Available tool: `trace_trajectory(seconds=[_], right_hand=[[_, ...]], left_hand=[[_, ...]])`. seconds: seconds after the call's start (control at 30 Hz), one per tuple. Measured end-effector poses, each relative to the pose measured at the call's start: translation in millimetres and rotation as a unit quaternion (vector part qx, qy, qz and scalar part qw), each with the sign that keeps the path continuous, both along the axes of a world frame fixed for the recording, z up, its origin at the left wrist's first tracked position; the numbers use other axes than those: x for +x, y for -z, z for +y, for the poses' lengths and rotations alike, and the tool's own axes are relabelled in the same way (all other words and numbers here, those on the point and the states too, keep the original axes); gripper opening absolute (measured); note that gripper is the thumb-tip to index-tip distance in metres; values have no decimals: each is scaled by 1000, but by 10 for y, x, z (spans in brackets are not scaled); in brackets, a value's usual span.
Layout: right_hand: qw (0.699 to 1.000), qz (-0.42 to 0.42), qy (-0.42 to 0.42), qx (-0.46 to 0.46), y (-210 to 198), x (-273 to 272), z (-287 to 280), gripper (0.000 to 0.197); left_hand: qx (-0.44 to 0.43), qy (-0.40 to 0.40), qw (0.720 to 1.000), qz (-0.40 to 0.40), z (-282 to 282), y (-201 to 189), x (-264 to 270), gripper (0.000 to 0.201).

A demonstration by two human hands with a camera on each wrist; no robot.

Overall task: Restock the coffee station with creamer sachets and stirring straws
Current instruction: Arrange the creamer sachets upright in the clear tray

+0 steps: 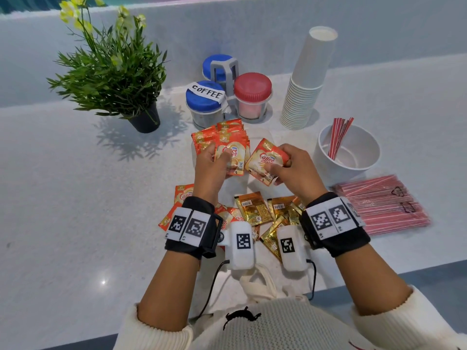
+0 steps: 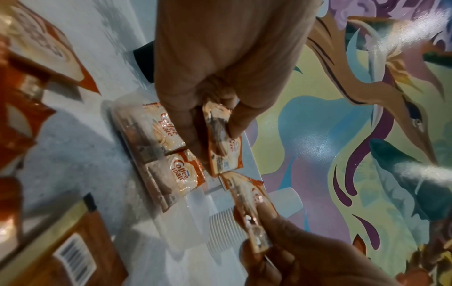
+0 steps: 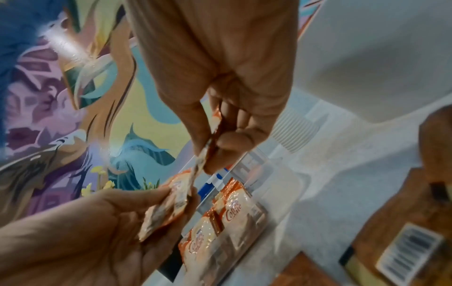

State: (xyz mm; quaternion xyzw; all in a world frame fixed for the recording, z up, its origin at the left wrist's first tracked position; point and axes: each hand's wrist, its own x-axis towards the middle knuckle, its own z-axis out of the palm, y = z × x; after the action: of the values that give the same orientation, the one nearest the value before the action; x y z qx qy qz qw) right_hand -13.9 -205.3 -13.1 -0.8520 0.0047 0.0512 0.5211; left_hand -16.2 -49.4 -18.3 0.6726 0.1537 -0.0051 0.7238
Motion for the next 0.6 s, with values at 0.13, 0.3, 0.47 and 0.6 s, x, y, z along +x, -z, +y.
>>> trace_trajectory(seconds=[0.13, 0.3, 0.47, 0.6], right_hand=[[996, 26, 6, 87, 9, 10, 3, 15], [986, 49, -35, 153, -32, 29, -5, 20], [994, 52, -40, 88, 3, 114, 104, 24], [993, 53, 4, 101, 2, 172, 156, 36]], left_hand=[[18, 6, 999, 27, -20, -2, 24, 28], [24, 14, 999, 31, 25, -9, 19, 34], [9, 84, 996, 15, -56, -42, -9, 19], [41, 103, 994, 11, -110, -36, -30, 46]])
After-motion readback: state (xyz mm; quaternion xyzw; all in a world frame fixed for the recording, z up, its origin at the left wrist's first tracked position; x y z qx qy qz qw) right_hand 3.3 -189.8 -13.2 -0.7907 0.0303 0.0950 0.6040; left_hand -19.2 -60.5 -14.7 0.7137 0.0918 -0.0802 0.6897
